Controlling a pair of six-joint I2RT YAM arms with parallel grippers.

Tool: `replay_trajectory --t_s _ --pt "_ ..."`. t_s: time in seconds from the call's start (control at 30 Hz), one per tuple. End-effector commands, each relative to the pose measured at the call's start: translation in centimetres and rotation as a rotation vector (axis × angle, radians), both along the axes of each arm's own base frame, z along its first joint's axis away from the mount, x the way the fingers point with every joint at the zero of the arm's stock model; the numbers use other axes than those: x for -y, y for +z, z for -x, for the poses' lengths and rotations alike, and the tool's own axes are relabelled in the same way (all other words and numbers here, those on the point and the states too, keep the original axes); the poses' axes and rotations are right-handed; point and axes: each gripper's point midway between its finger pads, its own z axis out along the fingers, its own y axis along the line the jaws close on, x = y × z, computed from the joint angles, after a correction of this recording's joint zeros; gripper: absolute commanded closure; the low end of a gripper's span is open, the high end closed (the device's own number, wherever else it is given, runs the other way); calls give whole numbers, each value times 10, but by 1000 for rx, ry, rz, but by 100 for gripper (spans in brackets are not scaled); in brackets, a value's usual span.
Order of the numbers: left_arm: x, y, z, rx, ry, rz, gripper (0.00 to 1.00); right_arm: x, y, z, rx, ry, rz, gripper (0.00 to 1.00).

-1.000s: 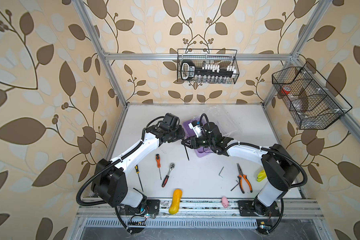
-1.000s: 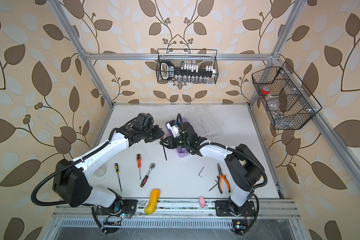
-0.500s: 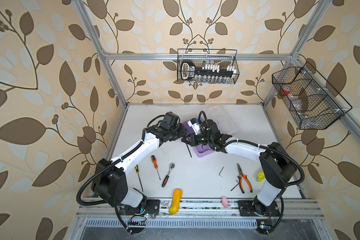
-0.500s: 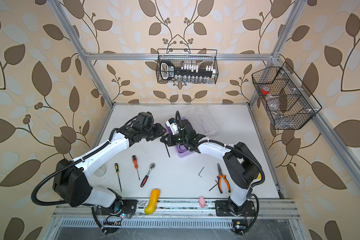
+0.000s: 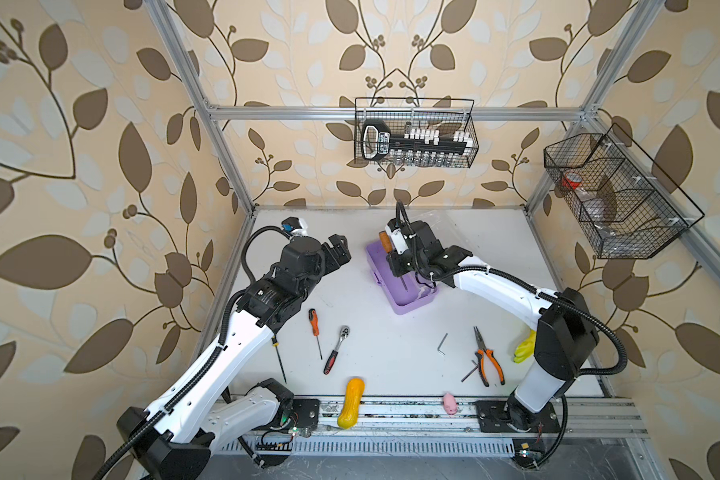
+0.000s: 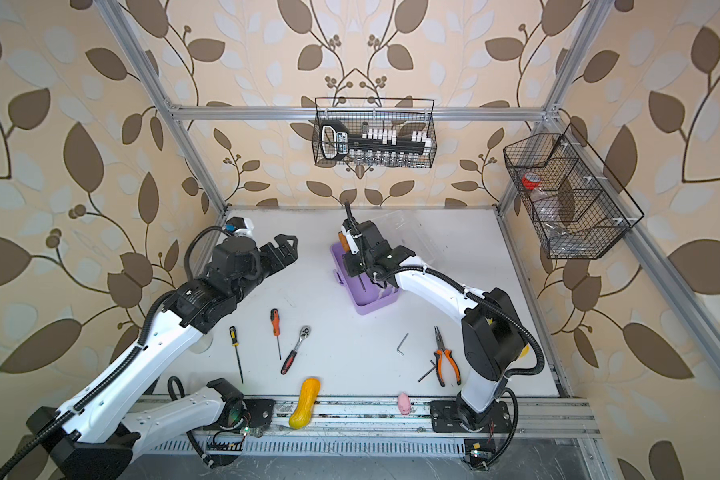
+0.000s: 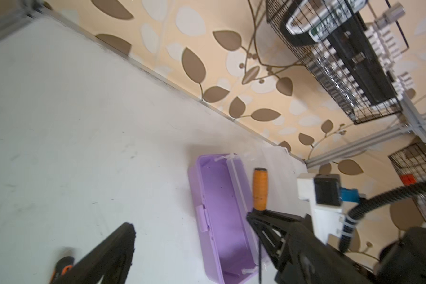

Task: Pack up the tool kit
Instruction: 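Open and withdraw the left gripper while the right lifts the screwdriver over the box, then lower the screwdriver into the clear lid tray and open the right gripper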

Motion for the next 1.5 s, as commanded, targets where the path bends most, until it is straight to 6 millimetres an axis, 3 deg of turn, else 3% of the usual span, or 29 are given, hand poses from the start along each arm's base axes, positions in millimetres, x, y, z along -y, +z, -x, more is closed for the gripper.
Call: replay_trajectory --t_s 0.0,0.23,0.67,1.03,1.3,1.47 --pt "-38 -37 10 -98 157 -147 1 47 6 -20 107 -100 338 100" --pt "-53 -86 27 -249 191 -231 1 53 -16 -45 91 -109 481 100" --pt "-58 -137 25 -421 193 -121 1 57 -52 -66 -1 -101 442 87" --pt "-60 -157 25 -478 191 -96 1 50 -55 -64 -33 -78 360 74" --pt "-65 -179 29 -550 193 -136 4 49 -36 -59 -22 -85 306 71" --pt "-71 -208 33 -655 189 -139 12 50 12 -44 44 -115 207 71"
